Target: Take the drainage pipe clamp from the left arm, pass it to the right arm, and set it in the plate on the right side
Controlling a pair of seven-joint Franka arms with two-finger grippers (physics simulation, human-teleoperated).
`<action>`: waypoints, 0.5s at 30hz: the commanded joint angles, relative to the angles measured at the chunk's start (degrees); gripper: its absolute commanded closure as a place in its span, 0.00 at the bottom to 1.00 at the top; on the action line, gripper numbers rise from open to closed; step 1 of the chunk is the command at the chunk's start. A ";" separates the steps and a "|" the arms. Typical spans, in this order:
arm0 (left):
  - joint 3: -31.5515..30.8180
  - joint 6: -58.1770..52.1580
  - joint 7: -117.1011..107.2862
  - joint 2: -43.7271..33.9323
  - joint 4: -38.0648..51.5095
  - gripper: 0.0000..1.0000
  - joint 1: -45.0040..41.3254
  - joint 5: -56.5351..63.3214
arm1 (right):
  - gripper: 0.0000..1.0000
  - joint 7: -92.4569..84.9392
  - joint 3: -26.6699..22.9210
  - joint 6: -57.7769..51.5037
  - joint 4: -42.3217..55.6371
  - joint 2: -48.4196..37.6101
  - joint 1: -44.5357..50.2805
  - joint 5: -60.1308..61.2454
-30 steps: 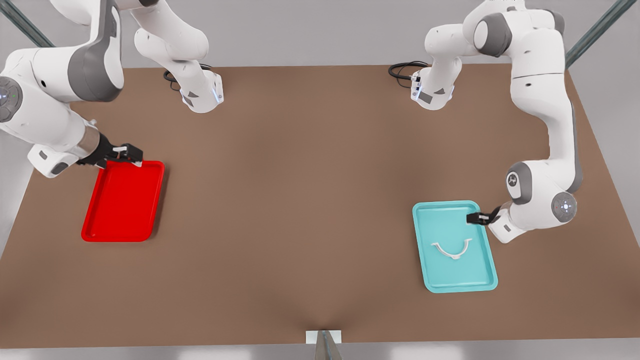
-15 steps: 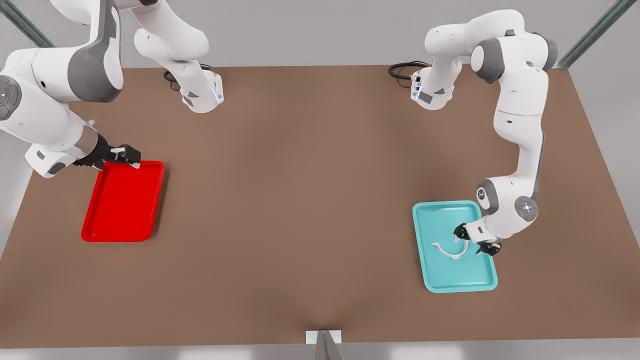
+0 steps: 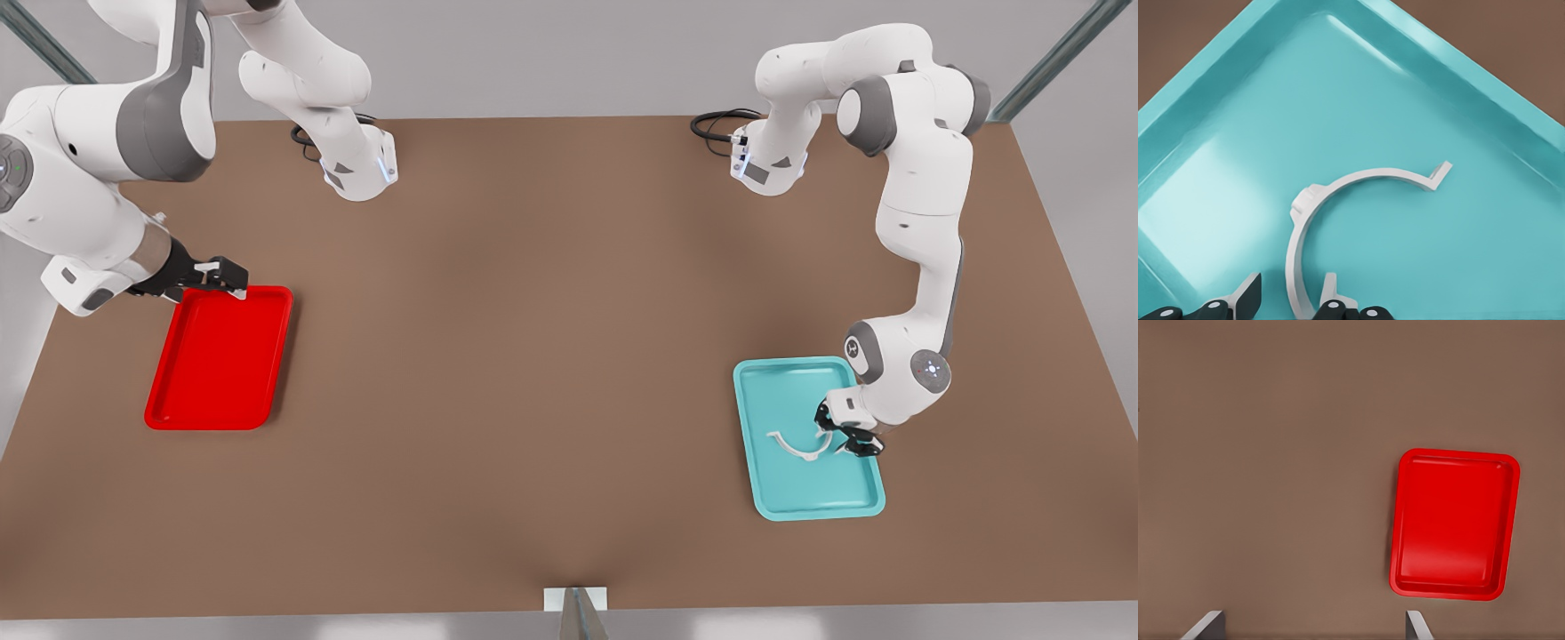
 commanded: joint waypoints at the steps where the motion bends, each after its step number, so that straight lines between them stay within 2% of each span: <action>1: 0.06 0.07 9.49 -0.06 -0.05 0.42 0.05 0.02 | 0.00 -0.21 -0.02 -0.10 0.00 0.01 -0.05 -0.02; 2: 0.06 -0.01 9.49 -0.06 -0.14 0.44 0.05 0.02 | 0.00 -0.21 -0.02 -0.10 -0.09 0.01 -0.05 -0.02; 3: 0.06 -0.19 9.23 -0.15 -0.40 0.53 0.05 0.02 | 0.00 -0.21 -0.02 -0.10 -0.09 0.01 -0.05 -0.02; 4: 0.06 -0.19 8.79 -0.23 -0.40 0.67 0.05 0.02 | 0.00 -0.48 -0.02 -0.10 -0.18 0.01 -0.05 -0.02; 8: 0.06 -0.19 8.44 -0.41 -0.40 0.79 -0.04 0.02 | 0.00 -0.74 -0.02 -0.10 -0.18 0.10 -0.05 -0.02; 12: 0.06 -0.28 3.79 -0.85 -0.32 0.79 -0.57 0.02 | 0.00 -0.92 -0.02 -0.10 -0.18 0.10 -0.49 -0.02; 15: 0.06 -6.07 -15.45 -3.92 0.30 0.79 -3.90 0.10 | 0.00 -1.01 -0.02 -0.10 -0.18 0.18 -0.58 -0.02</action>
